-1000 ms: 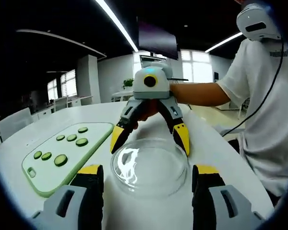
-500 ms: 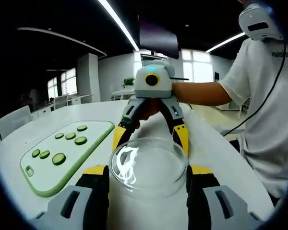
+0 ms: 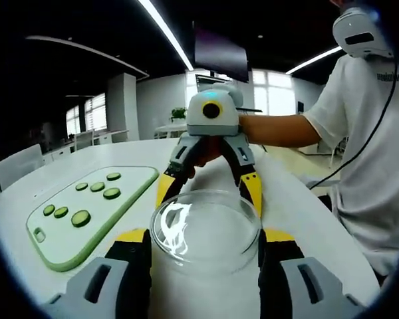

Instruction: Open the petri dish lid, add cucumber slices into the petri dish, and close the lid

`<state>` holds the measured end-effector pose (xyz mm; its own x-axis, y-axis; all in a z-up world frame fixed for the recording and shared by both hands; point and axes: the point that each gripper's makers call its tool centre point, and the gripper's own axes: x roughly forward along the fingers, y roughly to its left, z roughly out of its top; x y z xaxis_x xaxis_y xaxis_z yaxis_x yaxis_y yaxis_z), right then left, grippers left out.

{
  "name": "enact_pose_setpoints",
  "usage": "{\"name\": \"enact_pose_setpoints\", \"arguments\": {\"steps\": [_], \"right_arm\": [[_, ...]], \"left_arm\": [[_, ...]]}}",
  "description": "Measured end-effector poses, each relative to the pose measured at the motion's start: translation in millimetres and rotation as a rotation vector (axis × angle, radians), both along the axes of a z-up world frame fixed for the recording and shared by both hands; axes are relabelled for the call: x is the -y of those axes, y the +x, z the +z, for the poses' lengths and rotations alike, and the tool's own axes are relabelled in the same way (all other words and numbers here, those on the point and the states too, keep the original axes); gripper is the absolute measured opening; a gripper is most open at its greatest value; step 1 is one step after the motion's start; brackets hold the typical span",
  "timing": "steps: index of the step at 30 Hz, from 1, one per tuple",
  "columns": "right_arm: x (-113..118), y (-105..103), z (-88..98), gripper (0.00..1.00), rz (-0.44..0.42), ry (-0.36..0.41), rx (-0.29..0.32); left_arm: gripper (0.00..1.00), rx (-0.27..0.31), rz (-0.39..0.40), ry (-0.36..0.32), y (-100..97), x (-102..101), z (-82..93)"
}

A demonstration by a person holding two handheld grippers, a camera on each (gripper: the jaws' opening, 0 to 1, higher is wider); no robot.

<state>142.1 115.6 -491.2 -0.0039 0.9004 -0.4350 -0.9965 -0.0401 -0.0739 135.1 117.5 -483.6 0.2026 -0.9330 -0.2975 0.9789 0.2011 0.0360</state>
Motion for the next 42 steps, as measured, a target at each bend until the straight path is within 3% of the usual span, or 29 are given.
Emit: {"name": "enact_pose_setpoints", "arguments": {"steps": [9,29,42], "right_arm": [[0,-2,2.1,0.64,0.0,0.003,-0.015],[-3,-2,24.9,0.64,0.003,0.009,0.061],[-19,-11,43.5,0.64,0.028,0.017,0.091]], "left_arm": [[0.64,-0.022,-0.003,0.012,-1.2,1,1.0],[0.64,0.063,0.004,0.028,0.2,-3,24.7],[0.64,0.099,0.022,0.018,-6.7,-17,42.9]]}}
